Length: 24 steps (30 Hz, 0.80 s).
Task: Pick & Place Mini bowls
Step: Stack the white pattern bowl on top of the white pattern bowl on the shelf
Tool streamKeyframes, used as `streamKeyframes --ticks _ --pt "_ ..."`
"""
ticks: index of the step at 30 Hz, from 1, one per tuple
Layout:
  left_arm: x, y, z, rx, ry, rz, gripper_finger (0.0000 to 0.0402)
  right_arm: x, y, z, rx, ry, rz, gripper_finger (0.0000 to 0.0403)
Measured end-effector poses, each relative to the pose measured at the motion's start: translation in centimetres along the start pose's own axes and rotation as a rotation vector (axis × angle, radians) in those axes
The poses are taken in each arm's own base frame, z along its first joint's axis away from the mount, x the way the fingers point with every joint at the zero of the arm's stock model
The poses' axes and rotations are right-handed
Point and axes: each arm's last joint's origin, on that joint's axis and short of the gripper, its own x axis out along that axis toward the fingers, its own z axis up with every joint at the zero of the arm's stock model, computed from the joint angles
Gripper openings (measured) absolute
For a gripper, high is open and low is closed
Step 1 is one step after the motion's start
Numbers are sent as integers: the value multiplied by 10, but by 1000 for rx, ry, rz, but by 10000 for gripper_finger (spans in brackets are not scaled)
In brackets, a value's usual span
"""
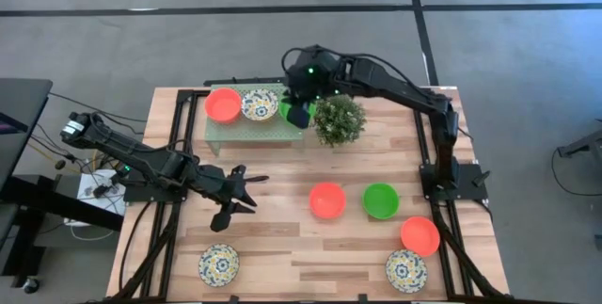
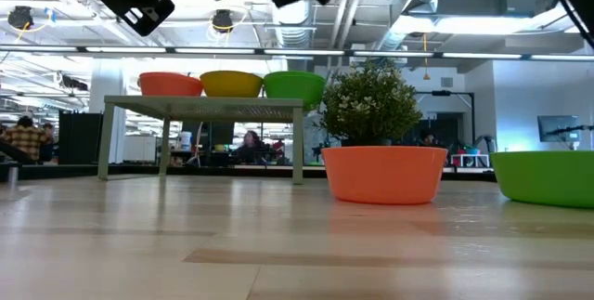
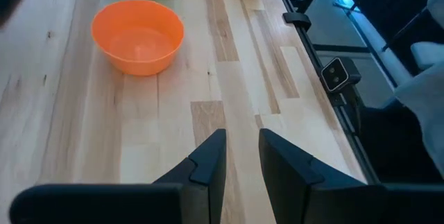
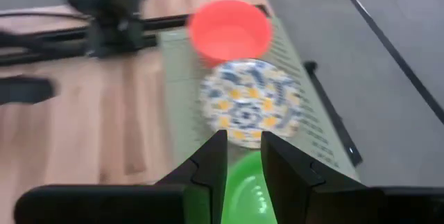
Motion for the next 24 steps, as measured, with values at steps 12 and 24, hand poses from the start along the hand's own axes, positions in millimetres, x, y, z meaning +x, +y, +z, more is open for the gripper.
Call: streamKeyframes --ticks 12,24 --pt "-1 -5 -6 -111 112 -199 87 -16 66 2 -119 47 126 83" --pt "-7 -26 -35 -110 391 -251 87 -2 121 -24 -191 180 225 70"
